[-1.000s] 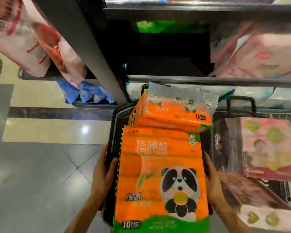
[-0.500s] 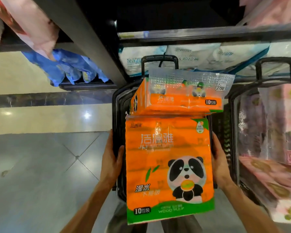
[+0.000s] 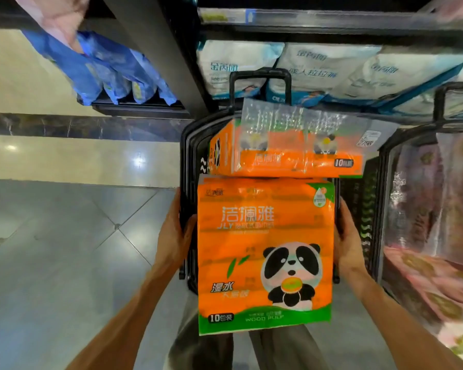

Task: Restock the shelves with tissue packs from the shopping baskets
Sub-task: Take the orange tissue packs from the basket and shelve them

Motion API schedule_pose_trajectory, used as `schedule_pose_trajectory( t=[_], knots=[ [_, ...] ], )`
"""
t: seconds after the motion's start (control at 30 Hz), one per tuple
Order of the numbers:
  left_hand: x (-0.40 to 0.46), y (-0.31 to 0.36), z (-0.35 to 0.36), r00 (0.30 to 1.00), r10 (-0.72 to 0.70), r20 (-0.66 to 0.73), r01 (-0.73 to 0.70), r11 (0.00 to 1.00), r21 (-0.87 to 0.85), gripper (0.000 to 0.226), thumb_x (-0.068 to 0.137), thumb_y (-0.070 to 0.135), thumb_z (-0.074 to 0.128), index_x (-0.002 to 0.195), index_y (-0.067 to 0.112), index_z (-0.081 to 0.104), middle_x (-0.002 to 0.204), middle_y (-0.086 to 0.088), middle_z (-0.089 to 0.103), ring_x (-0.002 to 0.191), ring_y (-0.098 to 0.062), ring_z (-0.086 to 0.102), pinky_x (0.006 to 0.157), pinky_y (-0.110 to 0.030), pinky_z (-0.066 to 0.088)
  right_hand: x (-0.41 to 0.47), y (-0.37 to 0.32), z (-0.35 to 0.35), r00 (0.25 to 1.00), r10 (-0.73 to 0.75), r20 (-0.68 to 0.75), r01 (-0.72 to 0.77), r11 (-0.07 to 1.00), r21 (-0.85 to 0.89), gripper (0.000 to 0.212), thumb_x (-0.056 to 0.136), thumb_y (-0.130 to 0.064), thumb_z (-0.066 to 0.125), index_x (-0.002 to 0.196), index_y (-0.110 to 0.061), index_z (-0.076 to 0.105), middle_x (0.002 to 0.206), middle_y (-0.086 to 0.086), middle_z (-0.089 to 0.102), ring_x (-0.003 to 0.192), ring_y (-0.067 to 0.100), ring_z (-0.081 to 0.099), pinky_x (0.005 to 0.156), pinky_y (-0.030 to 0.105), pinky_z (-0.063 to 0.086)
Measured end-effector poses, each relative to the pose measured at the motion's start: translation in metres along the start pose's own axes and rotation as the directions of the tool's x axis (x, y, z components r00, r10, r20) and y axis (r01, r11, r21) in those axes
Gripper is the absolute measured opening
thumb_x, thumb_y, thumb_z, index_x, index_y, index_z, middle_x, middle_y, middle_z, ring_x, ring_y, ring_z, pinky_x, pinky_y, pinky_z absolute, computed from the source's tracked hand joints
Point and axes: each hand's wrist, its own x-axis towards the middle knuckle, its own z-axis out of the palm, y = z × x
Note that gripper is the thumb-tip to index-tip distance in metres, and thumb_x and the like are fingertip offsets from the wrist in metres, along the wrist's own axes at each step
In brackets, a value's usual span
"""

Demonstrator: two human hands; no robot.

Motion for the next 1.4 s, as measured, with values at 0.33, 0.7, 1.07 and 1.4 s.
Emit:
schedule_pose_trajectory(
  t=[0.33,0.7,1.07,1.4],
  knots=[
    [0.006,0.007,-0.012,0.996,-0.034,0.086,0.027,0.996,0.081,0.076,0.102,0.042,0.057,0.150,0.064,0.002,0.159,-0.002,0.044,0.132,-0.030,0.057,0.102,-0.056,0.052,-0.003,-0.020,-0.001,1.000,-0.004,0.009,0.005,0.993,-0.117,0.058,0.107,-0.034,0.047,0.160,-0.038,0.026,0.153,-0.004,0.049,0.134,0.009,0.049,0.116,0.047,0.040],
    [-0.014,0.046,-0.040,0.986,-0.127,0.106,0.105,0.976,0.193,0.075,0.097,0.056,0.045,0.162,0.032,0.016,0.159,-0.010,0.040,0.133,-0.030,0.055,0.100,-0.048,0.050,-0.024,-0.049,-0.030,0.976,0.179,0.120,-0.159,0.974,-0.159,0.062,0.106,-0.038,0.050,0.162,-0.023,0.028,0.154,0.011,0.050,0.137,0.026,0.052,0.113,0.035,0.039],
    [-0.100,0.124,-0.034,0.957,-0.220,0.190,0.247,0.960,-0.135,0.045,0.104,0.043,0.042,0.144,0.054,0.025,0.120,0.047,0.047,0.101,0.013,0.059,0.091,-0.027,0.054,-0.070,-0.091,-0.053,0.957,0.091,0.275,-0.070,0.994,-0.084,0.060,0.098,-0.044,0.059,0.152,-0.024,0.041,0.129,-0.011,0.062,0.111,0.003,0.060,0.090,0.021,0.047],
    [-0.087,0.104,-0.018,0.908,-0.174,0.382,0.268,0.940,-0.211,0.073,0.091,0.044,0.071,0.150,0.041,0.027,0.129,0.017,0.067,0.109,-0.018,0.073,0.078,-0.035,0.062,-0.066,-0.093,-0.011,0.864,0.116,0.490,-0.108,0.993,-0.046,0.072,0.085,-0.043,0.076,0.147,-0.031,0.039,0.127,-0.003,0.070,0.108,0.016,0.073,0.086,0.033,0.060]
  ],
)
